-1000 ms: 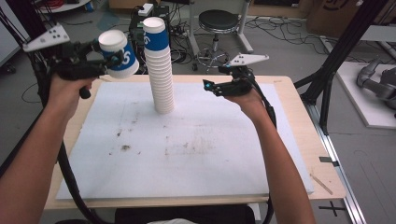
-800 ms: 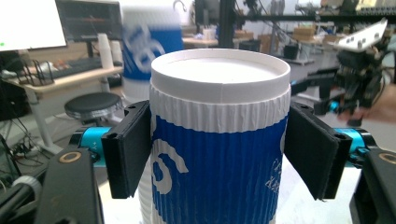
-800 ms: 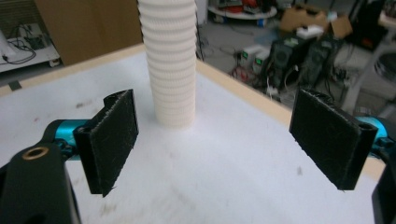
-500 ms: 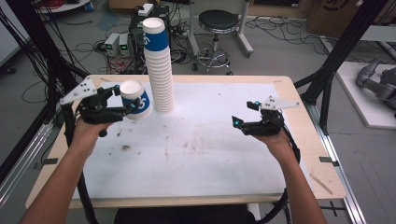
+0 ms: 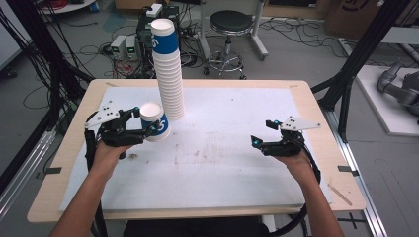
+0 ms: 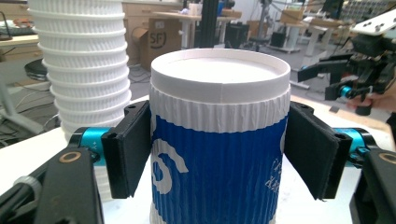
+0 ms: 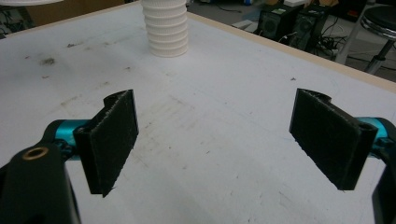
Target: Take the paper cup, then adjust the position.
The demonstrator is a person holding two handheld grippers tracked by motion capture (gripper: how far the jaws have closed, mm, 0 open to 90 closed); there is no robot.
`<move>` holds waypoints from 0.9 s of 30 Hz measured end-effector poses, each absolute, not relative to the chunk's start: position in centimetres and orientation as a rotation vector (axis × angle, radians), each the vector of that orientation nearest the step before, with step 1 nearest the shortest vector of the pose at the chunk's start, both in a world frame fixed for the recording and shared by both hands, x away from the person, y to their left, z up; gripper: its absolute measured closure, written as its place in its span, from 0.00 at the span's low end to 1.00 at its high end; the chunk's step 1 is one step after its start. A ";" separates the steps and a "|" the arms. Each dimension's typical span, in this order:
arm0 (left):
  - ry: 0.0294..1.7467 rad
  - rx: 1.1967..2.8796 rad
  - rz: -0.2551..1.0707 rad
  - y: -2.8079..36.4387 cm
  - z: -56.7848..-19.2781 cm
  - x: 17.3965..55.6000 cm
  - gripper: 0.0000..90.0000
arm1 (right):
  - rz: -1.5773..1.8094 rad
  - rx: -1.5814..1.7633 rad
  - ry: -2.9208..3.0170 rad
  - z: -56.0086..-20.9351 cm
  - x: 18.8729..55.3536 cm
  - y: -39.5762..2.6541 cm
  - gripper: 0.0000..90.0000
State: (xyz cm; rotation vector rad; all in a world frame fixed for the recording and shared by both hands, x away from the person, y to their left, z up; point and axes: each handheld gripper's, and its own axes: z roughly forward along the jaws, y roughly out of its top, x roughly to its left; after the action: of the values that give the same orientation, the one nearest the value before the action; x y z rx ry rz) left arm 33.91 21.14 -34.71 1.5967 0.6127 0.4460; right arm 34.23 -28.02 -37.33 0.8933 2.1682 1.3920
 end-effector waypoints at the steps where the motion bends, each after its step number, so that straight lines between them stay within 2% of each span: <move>1: 0.605 1.592 0.443 21.0 -34.6 34.0 0.30 | 1.395 0.895 2.170 -37.3 34.2 -28.0 0.17; 20: 0.583 1.606 0.415 18.7 -35.4 32.8 0.30 | 1.457 0.922 2.121 -37.4 33.1 -28.5 0.17; 27: 0.578 1.607 0.395 18.1 -35.7 32.5 0.30 | 1.445 0.918 2.178 -38.5 32.4 -27.6 0.17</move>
State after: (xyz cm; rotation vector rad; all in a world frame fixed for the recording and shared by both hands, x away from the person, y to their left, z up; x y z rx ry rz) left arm 32.49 18.12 -35.74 1.6068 0.5779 0.3951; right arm 32.39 -27.63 -38.54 0.9179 2.1784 1.4447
